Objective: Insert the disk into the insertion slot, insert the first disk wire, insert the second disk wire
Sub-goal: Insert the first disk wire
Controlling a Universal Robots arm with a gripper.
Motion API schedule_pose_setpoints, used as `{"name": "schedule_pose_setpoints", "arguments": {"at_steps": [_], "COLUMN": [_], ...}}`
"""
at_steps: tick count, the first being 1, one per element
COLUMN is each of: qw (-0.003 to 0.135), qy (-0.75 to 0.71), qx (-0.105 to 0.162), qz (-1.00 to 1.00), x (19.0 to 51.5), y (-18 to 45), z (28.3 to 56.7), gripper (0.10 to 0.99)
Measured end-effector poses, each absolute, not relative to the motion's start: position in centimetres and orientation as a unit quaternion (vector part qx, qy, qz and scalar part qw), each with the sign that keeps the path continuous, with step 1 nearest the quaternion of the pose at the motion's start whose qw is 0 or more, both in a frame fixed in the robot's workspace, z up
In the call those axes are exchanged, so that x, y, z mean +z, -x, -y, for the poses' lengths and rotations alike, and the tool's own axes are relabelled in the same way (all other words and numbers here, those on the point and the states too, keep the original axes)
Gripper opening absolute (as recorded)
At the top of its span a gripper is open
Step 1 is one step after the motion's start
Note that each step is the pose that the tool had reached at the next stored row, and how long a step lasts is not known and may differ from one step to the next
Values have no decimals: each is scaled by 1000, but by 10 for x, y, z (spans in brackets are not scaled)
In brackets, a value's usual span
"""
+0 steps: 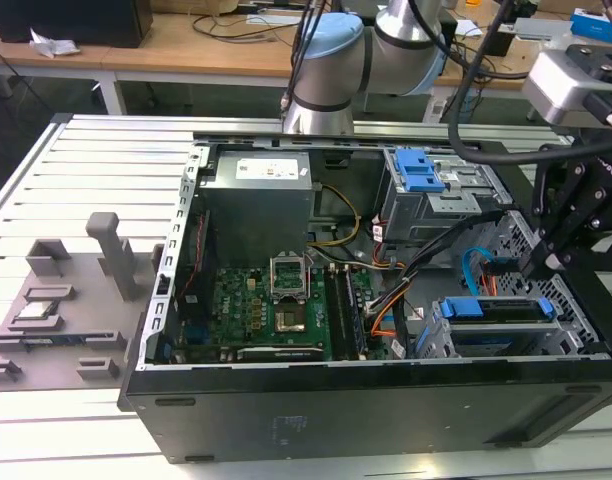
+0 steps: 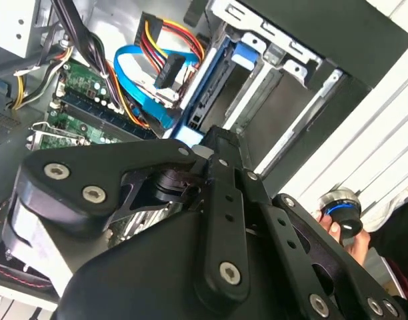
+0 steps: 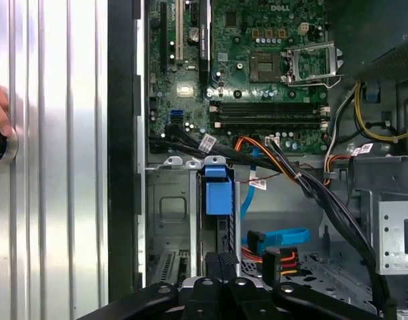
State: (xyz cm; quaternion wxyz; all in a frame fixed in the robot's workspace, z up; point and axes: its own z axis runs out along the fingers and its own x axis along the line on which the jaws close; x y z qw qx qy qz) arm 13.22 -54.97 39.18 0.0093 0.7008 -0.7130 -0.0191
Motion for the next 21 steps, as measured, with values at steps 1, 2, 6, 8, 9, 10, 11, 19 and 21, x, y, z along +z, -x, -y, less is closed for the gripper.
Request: {"name": "schedule_pose_setpoints", "arguments": {"at_steps": [1,2,6,8,9,10,11,19,21], "qw": [9,9,10,10,10,10,10,10,10], "qy": [-701,-701,-701,-701,-701,-701,-701,-701,-701], "qx": [-19,-19,-19,-19,-19,-19,-19,-19,-19], "qz": [713,713,713,713,713,713,713,713,713], "x": [391,391,385,381,381,380,380,372,369], "y": [-134,-136,-139,-139,-139,-139,-139,-140,-142], "z": [548,545,538,534,532,531,530,511,507], "gripper": [106,106,106,106,106,106,106,106,106]}}
